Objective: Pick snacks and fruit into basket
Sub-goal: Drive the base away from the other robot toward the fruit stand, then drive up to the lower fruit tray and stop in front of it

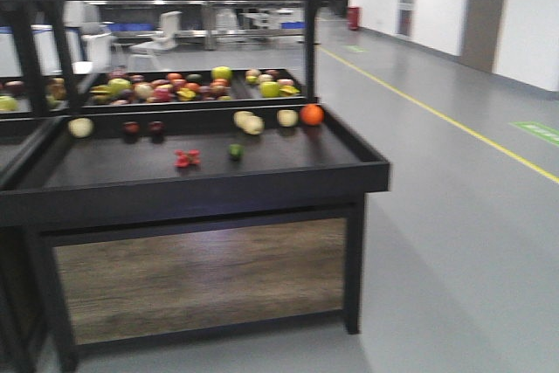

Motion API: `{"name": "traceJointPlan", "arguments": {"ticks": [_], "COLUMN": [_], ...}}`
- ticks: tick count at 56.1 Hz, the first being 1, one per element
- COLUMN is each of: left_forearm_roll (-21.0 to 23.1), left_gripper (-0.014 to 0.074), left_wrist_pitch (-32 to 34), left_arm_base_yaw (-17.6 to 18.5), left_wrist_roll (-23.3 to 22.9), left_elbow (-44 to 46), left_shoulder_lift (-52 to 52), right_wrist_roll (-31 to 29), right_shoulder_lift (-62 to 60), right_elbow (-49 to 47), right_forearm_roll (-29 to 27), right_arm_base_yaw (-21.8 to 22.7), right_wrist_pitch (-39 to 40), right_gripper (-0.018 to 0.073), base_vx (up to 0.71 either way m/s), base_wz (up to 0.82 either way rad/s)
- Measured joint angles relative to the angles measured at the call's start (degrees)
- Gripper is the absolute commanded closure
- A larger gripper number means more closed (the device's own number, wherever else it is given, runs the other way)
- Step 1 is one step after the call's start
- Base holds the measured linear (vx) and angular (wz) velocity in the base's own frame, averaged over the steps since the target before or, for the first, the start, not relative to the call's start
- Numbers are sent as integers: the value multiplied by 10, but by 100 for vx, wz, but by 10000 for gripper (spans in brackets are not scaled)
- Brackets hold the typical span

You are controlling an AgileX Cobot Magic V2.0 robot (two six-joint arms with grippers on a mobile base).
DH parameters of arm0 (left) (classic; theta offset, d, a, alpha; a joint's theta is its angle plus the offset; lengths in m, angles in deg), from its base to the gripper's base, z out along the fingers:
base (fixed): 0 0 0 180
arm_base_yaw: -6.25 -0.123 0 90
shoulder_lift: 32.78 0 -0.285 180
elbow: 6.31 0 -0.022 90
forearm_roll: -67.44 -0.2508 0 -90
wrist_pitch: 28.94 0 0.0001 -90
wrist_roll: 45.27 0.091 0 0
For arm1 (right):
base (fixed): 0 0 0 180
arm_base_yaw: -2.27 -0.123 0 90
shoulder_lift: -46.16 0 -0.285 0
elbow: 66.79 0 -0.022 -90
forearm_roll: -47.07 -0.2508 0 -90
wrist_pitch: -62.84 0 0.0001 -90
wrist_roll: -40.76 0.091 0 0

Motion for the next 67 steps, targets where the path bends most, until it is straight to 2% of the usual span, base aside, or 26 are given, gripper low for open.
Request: {"name": "traceJointPlan", "arguments": {"ticks": [34,67], "left_forearm_roll": [0,0], "left_gripper": [516,516], "left_wrist_pitch": [0,0], "left_arm_base_yaw": [0,0], "left_wrist_roll": [0,0], "left_elbow": [0,0], "left_shoulder_lift": [0,0], "right_wrist_roll": [0,0], "right_shoulder_lift": [0,0], "right_elbow": [0,0], "right_forearm_roll": [0,0], "right_arm_base_yaw": [0,0], "right_wrist_pitch": [0,0], "right_gripper": [27,27], "base_vx": [21,34], "base_wz": [44,-11]}}
